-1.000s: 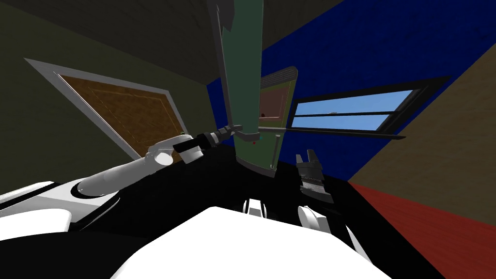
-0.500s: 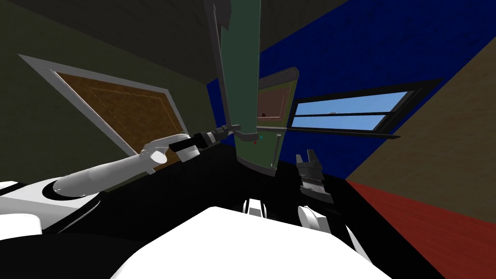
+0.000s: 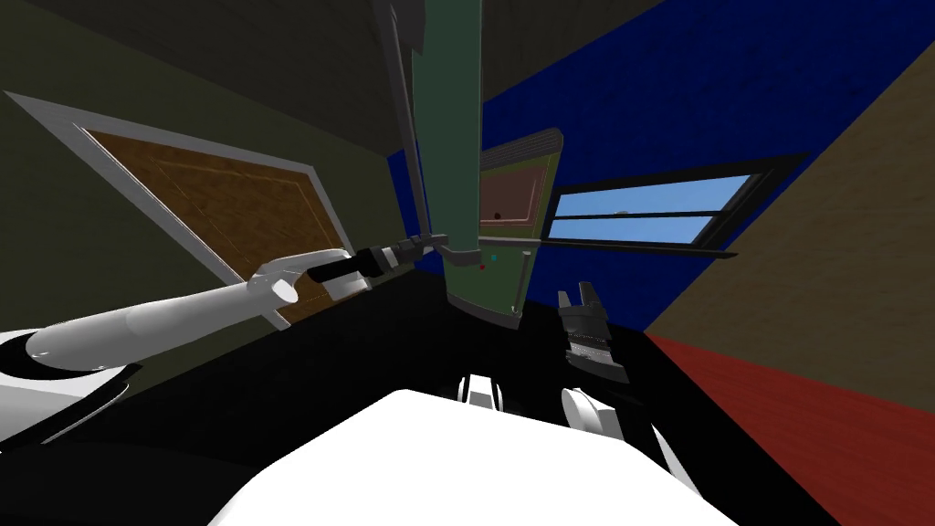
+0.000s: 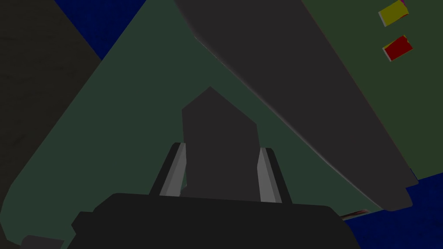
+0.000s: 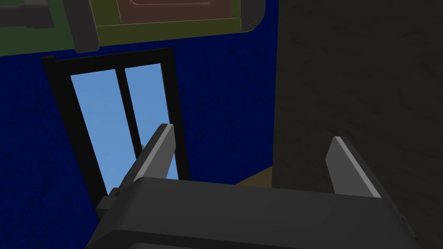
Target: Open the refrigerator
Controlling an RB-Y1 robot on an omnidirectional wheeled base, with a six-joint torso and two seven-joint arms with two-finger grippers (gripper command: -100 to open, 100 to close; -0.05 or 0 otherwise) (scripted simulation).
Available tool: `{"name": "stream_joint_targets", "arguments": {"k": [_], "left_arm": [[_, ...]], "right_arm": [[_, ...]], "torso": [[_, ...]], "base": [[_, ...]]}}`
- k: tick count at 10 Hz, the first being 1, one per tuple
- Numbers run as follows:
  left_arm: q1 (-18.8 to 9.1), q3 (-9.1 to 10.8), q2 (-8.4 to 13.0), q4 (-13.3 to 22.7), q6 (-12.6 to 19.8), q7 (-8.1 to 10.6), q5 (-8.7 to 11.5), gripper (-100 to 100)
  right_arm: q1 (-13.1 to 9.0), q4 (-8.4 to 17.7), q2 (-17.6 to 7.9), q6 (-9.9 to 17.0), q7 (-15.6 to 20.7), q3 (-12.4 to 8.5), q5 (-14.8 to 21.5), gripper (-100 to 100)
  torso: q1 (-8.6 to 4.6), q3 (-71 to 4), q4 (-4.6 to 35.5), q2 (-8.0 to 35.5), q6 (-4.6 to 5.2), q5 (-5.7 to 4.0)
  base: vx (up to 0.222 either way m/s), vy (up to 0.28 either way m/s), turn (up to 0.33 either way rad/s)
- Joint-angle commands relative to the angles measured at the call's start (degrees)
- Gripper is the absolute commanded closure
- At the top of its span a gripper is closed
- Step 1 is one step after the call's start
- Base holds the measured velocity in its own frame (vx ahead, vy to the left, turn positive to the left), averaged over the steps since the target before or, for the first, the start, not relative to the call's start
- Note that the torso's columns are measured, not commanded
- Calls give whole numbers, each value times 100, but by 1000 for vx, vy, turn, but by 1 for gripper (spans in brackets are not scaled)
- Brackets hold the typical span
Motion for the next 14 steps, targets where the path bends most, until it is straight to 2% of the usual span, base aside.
{"name": "stream_joint_targets", "arguments": {"k": [1, 2, 3, 5, 6, 7, 8, 9, 11, 12, 13, 14], "left_arm": [[178, 210, 146, 268, -472, 34, 24, 100], [539, 450, 440, 461, -705, 213, 120, 100], [632, 451, 599, 599, -953, 213, 120, 100], [632, 451, 640, 630, -1347, 213, 120, 100], [632, 451, 640, 630, -1421, 213, 120, 100], [1022, 692, 921, 813, -1647, 392, 216, 100], [1086, 692, 1082, 920, -1837, 392, 216, 100], [1086, 692, 1134, 992, -2032, 392, 216, 100], [1086, 692, 1134, 992, -2302, 392, 216, 100], [1150, 688, 1122, 943, -2224, 398, 197, 100], [1174, 701, 1171, 822, -2384, 382, 212, 100], [1174, 701, 1171, 822, -2384, 382, 212, 100]], "right_arm": [[1, 0, 0, 0, 0, 0, 0, 0], [1, 0, 1, 0, 0, 0, 0, 0], [0, 0, 0, 0, 0, 0, 0, 0], [1, 0, 0, 0, 0, 0, 0, 0], [2, 0, 0, 0, 0, 0, 0, 0], [2, 0, 1, 0, 0, 1, 0, 0], [0, 0, 1, 0, 0, 1, 0, 0], [0, 0, 0, 0, 0, 0, 0, 0], [2, 0, 1, 0, 0, 0, 0, 0], [2, 0, 1, 0, 0, 1, 0, 0], [1, 0, 1, 0, 0, 1, 0, 0], [1, -1, -1, 0, 0, -1, 0, 0]], "torso": [[-21, 1, 4, -2, 1, -7], [-44, 6, 6, 2, 10, -14], [-25, 8, 6, 15, 17, -12], [-39, 29, 14, 32, 8, -11], [-60, 38, 17, 42, 15, -18], [-73, 42, 23, 50, 22, -26], [-40, 47, 21, 66, 17, -16], [-22, 61, 28, 81, 2, -8], [-77, 78, 34, 94, 8, -25], [-90, 82, 36, 101, 14, -30], [-81, 93, 29, 112, 10, -21], [-19, 101, 38, 124, 1, -6]], "base": [[-10, 21, 25], [-61, 84, -73], [-87, 105, -89], [-19, 48, 17], [21, 10, 11], [-56, 76, -103], [-103, 108, -78], [-53, 63, -3], [5, 9, 19], [0, 2, 13], [8, 158, 10], [20, 236, -15]]}}
